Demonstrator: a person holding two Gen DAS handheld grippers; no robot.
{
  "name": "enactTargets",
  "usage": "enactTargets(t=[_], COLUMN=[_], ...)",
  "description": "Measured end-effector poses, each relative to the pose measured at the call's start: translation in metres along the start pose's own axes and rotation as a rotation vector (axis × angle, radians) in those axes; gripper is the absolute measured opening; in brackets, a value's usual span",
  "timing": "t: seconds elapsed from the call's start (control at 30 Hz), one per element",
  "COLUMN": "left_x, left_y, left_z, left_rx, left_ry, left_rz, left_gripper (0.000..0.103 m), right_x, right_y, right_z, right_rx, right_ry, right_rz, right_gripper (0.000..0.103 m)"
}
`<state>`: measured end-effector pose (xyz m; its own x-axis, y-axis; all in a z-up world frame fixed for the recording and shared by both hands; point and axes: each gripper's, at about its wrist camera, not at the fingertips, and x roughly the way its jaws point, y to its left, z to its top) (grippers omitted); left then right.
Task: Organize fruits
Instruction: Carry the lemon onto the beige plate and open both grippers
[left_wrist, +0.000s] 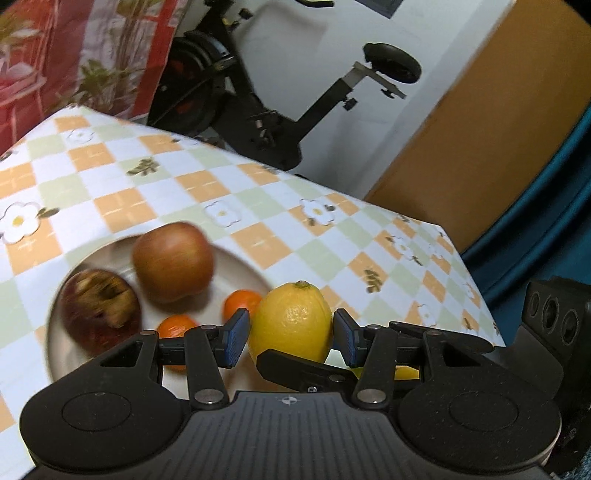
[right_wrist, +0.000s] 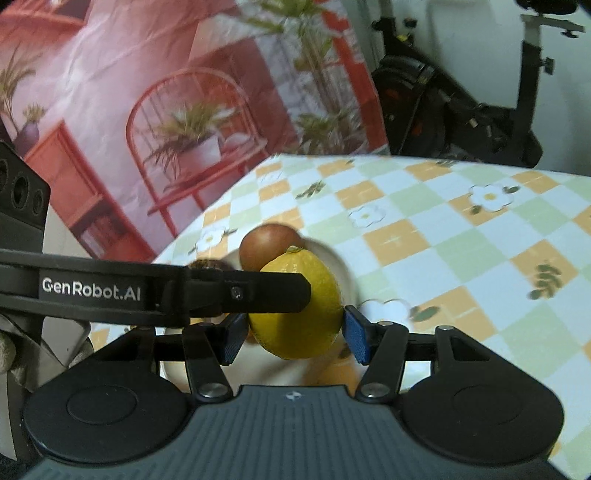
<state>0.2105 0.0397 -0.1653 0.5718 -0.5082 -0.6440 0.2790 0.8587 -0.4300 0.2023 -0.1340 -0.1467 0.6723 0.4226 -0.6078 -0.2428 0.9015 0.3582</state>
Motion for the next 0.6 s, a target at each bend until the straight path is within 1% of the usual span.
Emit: enactTargets(t=[0.13, 0.27, 0.6], left_x=[0.002, 0.003, -0.007], left_y=[0.013, 0.019, 0.031], left_z=[-0.006, -0.008, -0.004], left_rx=[-0.010, -0.011, -0.045], left_ry=[0.006, -0.005, -0.058], left_rz=[0.000, -0.007, 0.010], left_gripper=[0.051, 0.051, 0.051], right_x=[0.017, 0.029, 0.046], right_y=[0.009, 0.012, 0.025], right_z=[-0.003, -0.005, 0.001], right_rx=[-0.023, -0.042, -0.150], right_ry=[0.042, 0.069, 0.076], right_rz=[-0.011, -0.042, -0.094], right_gripper=[0.058, 0.058, 0.058])
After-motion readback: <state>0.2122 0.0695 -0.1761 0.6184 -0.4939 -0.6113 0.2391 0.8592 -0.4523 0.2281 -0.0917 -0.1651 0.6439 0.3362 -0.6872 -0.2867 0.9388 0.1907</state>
